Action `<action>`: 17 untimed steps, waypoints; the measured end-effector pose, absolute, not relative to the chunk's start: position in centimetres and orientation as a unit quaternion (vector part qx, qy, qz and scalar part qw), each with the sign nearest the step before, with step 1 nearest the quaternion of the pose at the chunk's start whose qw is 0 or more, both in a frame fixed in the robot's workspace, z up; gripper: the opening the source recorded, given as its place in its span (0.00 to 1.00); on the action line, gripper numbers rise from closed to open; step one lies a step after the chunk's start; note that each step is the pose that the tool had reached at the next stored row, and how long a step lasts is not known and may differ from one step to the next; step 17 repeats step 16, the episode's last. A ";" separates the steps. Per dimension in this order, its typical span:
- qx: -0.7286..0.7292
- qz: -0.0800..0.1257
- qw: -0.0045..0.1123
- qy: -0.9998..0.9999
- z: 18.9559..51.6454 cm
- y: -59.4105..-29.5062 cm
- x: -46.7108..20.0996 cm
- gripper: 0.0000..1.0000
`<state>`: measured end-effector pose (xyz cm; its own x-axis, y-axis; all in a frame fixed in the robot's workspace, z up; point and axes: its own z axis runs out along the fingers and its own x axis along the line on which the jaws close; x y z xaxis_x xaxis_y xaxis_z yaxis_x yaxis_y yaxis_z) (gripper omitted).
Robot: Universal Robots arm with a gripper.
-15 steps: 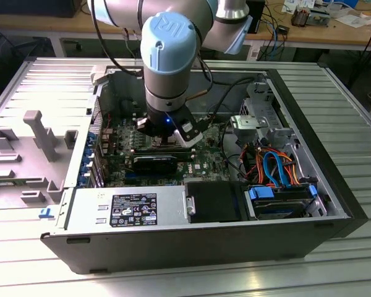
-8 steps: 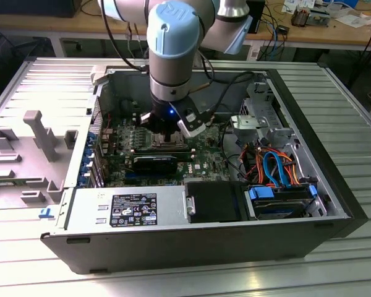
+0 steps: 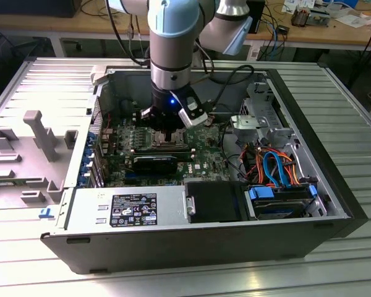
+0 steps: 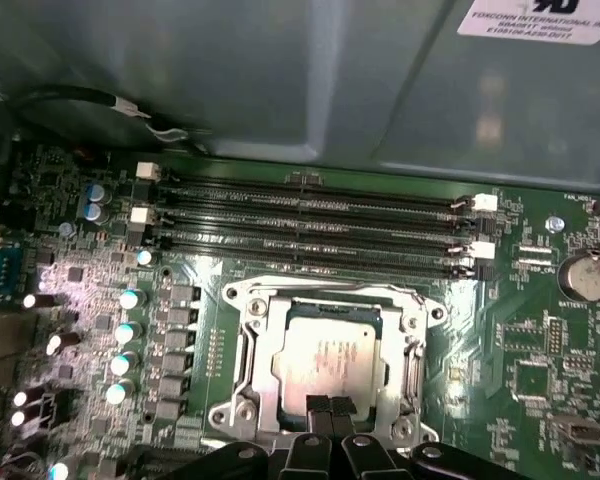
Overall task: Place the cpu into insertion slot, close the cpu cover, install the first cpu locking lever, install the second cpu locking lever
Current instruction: 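Install the second cpu locking lever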
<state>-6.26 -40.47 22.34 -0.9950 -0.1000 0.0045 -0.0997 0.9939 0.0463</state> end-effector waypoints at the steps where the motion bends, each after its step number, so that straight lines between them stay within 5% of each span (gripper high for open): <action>1: 0.050 -0.018 0.004 -0.999 22.8 -40.4 -6.2 0.11; 17: 0.050 -0.014 0.004 -0.999 24.0 -40.4 -6.2 0.11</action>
